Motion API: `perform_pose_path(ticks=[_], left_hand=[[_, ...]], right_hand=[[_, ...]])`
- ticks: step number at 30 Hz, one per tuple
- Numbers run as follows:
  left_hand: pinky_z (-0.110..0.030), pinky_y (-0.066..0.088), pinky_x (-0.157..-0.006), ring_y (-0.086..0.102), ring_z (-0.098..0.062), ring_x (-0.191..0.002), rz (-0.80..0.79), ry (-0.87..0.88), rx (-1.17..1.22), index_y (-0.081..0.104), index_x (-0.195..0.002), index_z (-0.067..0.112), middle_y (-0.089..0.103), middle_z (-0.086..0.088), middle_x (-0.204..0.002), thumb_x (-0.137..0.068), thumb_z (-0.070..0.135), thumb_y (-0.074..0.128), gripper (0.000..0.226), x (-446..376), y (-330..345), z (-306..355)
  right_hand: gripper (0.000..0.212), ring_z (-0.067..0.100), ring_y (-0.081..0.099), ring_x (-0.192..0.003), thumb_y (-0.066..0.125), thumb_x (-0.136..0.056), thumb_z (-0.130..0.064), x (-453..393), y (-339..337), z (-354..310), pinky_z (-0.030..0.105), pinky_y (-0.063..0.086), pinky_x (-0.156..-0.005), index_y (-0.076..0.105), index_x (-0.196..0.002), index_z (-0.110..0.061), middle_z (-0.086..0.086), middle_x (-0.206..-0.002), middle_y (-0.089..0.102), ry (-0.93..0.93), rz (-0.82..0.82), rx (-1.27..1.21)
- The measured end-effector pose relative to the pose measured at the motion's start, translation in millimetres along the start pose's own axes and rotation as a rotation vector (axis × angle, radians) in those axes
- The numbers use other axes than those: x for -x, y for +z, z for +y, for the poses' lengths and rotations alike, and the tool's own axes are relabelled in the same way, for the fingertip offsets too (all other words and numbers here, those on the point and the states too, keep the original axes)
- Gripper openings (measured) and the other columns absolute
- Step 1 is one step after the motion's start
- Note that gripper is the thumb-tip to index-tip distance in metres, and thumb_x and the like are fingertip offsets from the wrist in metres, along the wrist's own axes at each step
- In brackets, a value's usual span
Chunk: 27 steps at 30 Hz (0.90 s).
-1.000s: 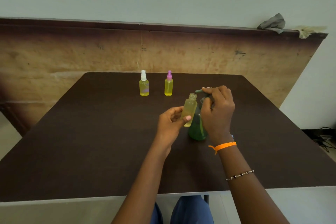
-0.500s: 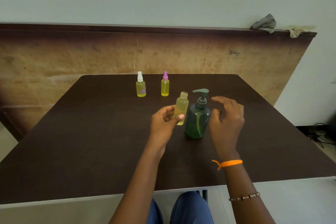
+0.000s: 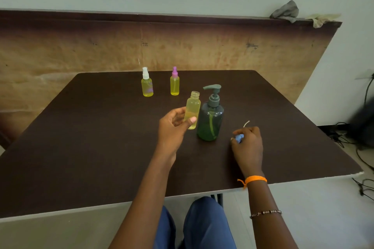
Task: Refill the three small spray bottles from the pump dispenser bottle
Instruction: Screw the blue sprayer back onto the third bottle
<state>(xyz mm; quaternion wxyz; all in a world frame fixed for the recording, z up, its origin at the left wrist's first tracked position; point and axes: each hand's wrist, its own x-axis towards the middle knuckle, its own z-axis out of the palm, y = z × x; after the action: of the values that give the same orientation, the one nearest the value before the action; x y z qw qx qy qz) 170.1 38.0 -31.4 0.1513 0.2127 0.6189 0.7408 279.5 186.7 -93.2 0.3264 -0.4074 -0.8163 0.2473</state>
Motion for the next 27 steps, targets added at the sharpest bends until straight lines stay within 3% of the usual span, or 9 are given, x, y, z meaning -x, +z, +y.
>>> perform_pose_path(ticks=[6, 11, 15, 18, 22, 27], left_hand=[[-0.004, 0.045, -0.063, 0.062, 0.010, -0.074, -0.003, 0.008, 0.001, 0.063, -0.104, 0.016, 0.067, 0.009, -0.090, -0.081, 0.003, 0.068, 0.026, 1, 2, -2], [-0.005, 0.045, -0.063, 0.062, 0.004, -0.081, -0.005, 0.009, 0.002, 0.064, -0.104, 0.017, 0.068, 0.009, -0.091, -0.081, 0.004, 0.068, 0.027, 4, 3, -3], [-0.005, 0.046, -0.064, 0.062, 0.008, -0.078, -0.005, 0.010, -0.001, 0.063, -0.101, 0.021, 0.068, 0.010, -0.091, -0.081, 0.004, 0.068, 0.026, 4, 2, -2], [-0.007, 0.048, -0.066, 0.063, 0.006, -0.079, -0.008, 0.000, 0.013, 0.062, -0.100, 0.023, 0.068, 0.010, -0.092, -0.082, 0.004, 0.067, 0.026, 3, 0, -3], [-0.014, 0.050, -0.074, 0.062, -0.002, -0.089, 0.000, -0.011, 0.027, 0.061, -0.098, 0.026, 0.067, 0.009, -0.096, -0.084, 0.006, 0.065, 0.026, 2, -3, -5], [-0.023, 0.050, -0.083, 0.061, -0.006, -0.096, -0.010, -0.027, 0.042, 0.059, -0.096, 0.030, 0.066, 0.009, -0.099, -0.087, 0.005, 0.062, 0.028, 1, -2, -6]], right_hand=[[0.043, 0.029, 0.044, -0.113, 0.075, -0.080, -0.017, -2, 1, -6, 0.036, 0.044, -0.085, 0.060, -0.119, -0.009, 0.013, -0.124, 0.042, 0.043, -0.029, 0.086], [0.030, 0.031, 0.053, -0.102, 0.071, -0.081, -0.009, -5, 3, -5, 0.041, 0.049, -0.085, 0.058, -0.108, -0.008, 0.012, -0.117, 0.045, 0.029, -0.022, 0.089], [0.022, 0.026, 0.053, -0.094, 0.065, -0.082, -0.001, -7, -1, -7, 0.028, 0.041, -0.074, 0.058, -0.103, -0.006, 0.013, -0.110, 0.051, 0.016, 0.032, 0.020], [0.018, 0.011, 0.049, -0.085, 0.066, -0.082, -0.002, -8, -11, -18, 0.015, 0.036, -0.062, 0.060, -0.098, -0.008, 0.007, -0.103, 0.056, 0.018, 0.148, -0.154], [0.018, 0.009, 0.060, -0.078, 0.066, -0.080, -0.001, -11, -35, -40, 0.006, 0.044, -0.065, 0.067, -0.092, -0.015, 0.001, -0.091, 0.066, 0.022, 0.262, -0.462], [0.015, -0.001, 0.064, -0.081, 0.065, -0.086, -0.005, -15, -68, -68, 0.013, 0.050, -0.073, 0.070, -0.095, -0.016, -0.007, -0.089, 0.069, 0.007, 0.308, -0.762]])
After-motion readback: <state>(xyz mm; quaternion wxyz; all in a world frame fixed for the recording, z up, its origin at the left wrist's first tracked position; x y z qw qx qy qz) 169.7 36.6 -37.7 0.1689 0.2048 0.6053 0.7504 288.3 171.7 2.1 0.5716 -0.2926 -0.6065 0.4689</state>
